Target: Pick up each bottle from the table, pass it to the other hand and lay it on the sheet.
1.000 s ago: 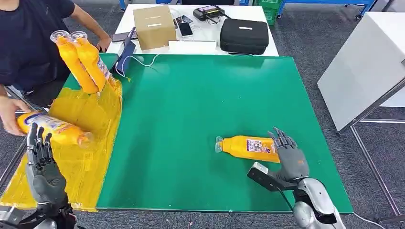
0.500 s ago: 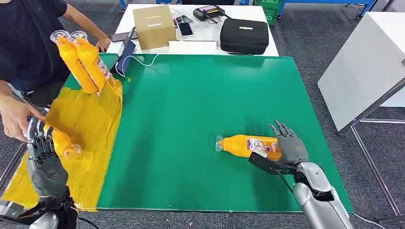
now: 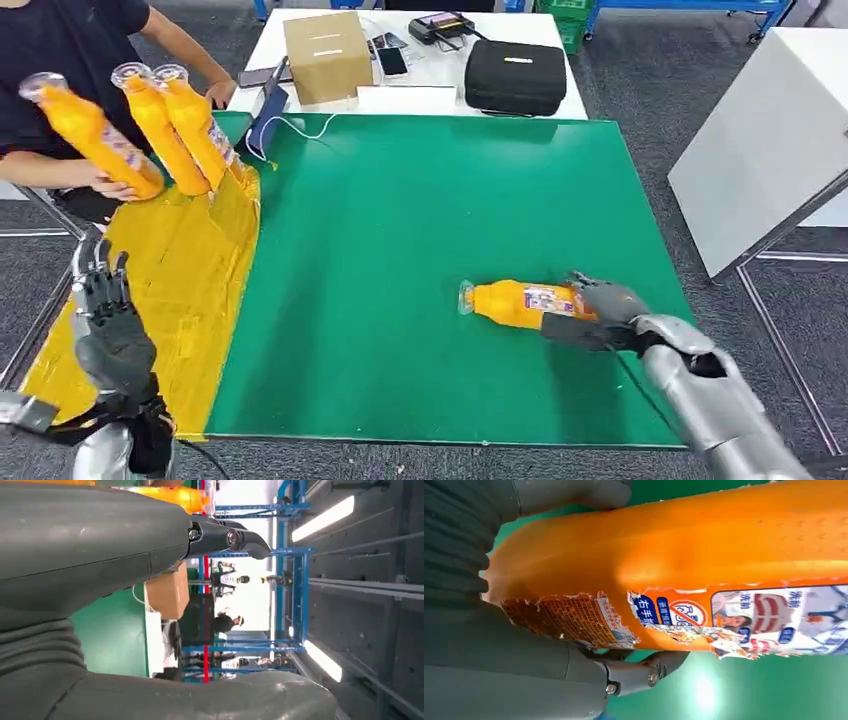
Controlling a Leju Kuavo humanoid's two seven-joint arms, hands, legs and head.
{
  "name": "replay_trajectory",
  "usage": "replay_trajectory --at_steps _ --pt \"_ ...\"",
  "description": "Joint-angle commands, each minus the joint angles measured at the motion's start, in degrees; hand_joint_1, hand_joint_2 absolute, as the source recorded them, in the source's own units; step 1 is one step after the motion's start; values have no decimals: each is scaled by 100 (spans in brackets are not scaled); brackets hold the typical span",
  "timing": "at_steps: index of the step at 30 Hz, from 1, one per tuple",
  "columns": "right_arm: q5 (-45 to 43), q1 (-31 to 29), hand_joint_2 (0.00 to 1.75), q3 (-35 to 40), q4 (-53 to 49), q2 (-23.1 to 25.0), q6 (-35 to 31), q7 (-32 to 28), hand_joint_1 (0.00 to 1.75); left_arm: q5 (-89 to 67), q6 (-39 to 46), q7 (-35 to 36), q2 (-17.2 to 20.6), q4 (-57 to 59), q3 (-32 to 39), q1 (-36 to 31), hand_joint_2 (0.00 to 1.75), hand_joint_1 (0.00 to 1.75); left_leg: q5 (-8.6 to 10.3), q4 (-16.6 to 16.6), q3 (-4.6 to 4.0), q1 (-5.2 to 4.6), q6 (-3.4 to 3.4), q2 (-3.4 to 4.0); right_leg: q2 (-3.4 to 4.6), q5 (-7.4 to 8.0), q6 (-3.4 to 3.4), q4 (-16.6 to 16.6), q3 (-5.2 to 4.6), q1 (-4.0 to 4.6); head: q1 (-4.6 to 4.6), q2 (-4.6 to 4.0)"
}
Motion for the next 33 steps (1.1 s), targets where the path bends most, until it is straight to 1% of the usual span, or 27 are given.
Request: replay_trajectory --at_steps 1,2,4,5,6,7,8,10,11,12,13,14,15,16,17,18,19,20,21,23,24,26,27,28,29,31,33 --pt "-735 -155 175 1259 182 -971 246 245 175 108 69 -7 226 749 -266 -327 0 0 -4 -3 22 9 -11 -11 -5 -5 -11 -14 34 9 -4 0" --pt "-940 -174 175 1357 82 -1115 339 300 175 119 51 -11 228 781 -279 -348 0 0 -1 -3 11 0 -7 -5 -1 -2 -7 -7 19 0 -2 0" --pt "-1009 -157 175 1381 30 -1180 327 310 175 120 45 -11 229 812 -294 -368 0 0 -4 3 13 4 -12 -6 -1 -4 -13 -5 24 5 -4 0" --pt "-1077 -130 175 1347 58 -1143 282 326 175 123 44 -12 230 820 -301 -369 0 0 1 -2 11 -2 -8 -12 -9 -4 -9 -5 19 -2 -2 0" --pt "-1140 -55 175 1236 134 -969 59 386 175 162 34 11 218 809 -290 -346 0 0 0 2 11 2 -11 -13 -7 -4 -13 -5 23 2 -2 0" --pt "-1141 -7 175 1109 269 -699 -198 443 175 183 24 46 218 759 -281 -292 0 0 2 -2 11 2 -7 -12 -7 -1 -9 -10 20 2 -2 0" --pt "-1138 77 175 709 495 -124 -868 292 175 266 -100 309 265 710 -304 -203 0 0 1 -8 22 5 -10 -5 2 2 -13 -18 30 5 -2 0" --pt "-1029 21 175 684 641 296 -1101 350 175 315 -184 389 307 660 -265 -79 0 0 -1 -13 29 9 -9 16 22 8 -13 -25 36 11 -2 0" --pt "-1076 -8 175 492 669 618 -1504 121 175 672 -580 660 385 701 -259 6 0 0 -3 -21 39 14 -14 42 47 14 -18 -33 42 17 -2 0" --pt "-1158 -139 175 290 666 1289 -1956 -170 175 1144 -942 785 472 662 -65 249 0 0 -3 -19 38 13 -17 43 51 12 -20 -29 41 16 4 0" --pt "-1132 -191 175 295 602 1533 -2030 -44 175 1211 -1086 740 488 663 29 334 0 0 -5 -17 36 13 -14 69 68 14 -17 -21 31 20 2 0" --pt "-1193 -175 175 226 472 1703 -2156 -68 175 1250 -1187 713 472 662 113 385 0 0 -10 -28 55 13 -20 125 118 23 -21 -25 28 21 -5 0" --pt "-1281 -156 175 117 255 2055 -2416 -267 175 1378 -1417 674 450 572 260 558 0 0 -10 -29 57 13 -24 144 140 25 -24 -22 24 21 0 0" --pt "-1288 -115 175 98 72 2171 -2450 -188 175 1381 -1537 682 408 526 343 608 0 0 -10 -18 34 13 -18 130 118 18 -19 -8 10 24 0 0" --pt "-1507 -25 175 -33 -144 2307 -2496 -363 175 1377 -1584 686 355 479 412 657 0 0 -14 -19 43 15 -23 146 136 15 -25 -4 4 25 -4 0" --pt "-1822 164 175 -175 -595 2506 -2483 -570 175 1366 -1790 684 273 405 505 730 0 0 -6 -11 18 11 -13 120 103 20 -30 4 -19 21 -7 0" --pt "-1937 257 175 -215 -895 2622 -2553 -669 175 1370 -1831 687 204 366 555 761 0 0 -13 -10 23 17 -21 131 116 14 -37 12 -20 25 -4 0" --pt "-1930 296 175 -158 -1109 2649 -2556 -566 175 1357 -1884 689 154 317 571 787 0 0 -16 -3 24 19 -25 119 104 5 -39 21 -16 26 -4 0" --pt "-1930 296 175 -158 -1109 2649 -2556 -566 175 1357 -1884 689 154 317 571 787 0 0 -8 -1 7 19 -19 92 82 5 -33 25 -26 25 -4 0" --pt "-2060 372 175 -223 -1349 2718 -2624 -690 175 1302 -1906 694 122 288 529 780 0 0 -2 -3 -3 19 -15 63 56 2 -32 28 -32 24 -4 0" --pt "-2230 452 175 -253 -1650 2887 -2685 -1029 175 1284 -1950 703 27 245 512 786 0 0 2 -5 -10 17 -12 60 53 4 -30 28 -37 21 -7 0" --pt "-2331 624 175 -139 -2167 2984 -2734 -1109 175 1217 -1976 727 -94 121 386 837 0 0 -2 1 -14 18 -12 61 54 -2 -36 31 -37 23 -2 0" --pt "-2339 760 175 -17 -2458 2929 -2735 -1081 175 1139 -1970 730 -191 -2 231 883 0 0 2 -1 -23 15 -10 55 48 -1 -34 32 -44 19 0 0" --pt "-2344 953 175 57 -2723 2818 -2735 -1063 175 1027 -1878 715 -306 -143 69 945 175 0 -4 5 -20 16 -12 56 51 -5 -35 35 -39 19 0 0" --pt "-2317 1176 175 150 -2955 2682 -2692 -1072 175 917 -1781 762 -378 -271 -235 1011 175 0 -1 1 -24 15 -11 51 45 -3 -34 30 -40 17 0 0" --pt "-2281 1366 175 181 -3067 2596 -2702 -1092 175 885 -1478 763 -347 -355 -596 1062 175 0 -4 2 -15 15 -12 28 20 -10 -34 22 -24 18 -2 0" --pt "-2184 1476 175 255 -3053 2604 -2627 -1196 175 949 -1446 742 -266 -394 -900 1077 175 0 -3 4 -14 14 -13 12 8 -12 -36 19 -22 16 -2 0"
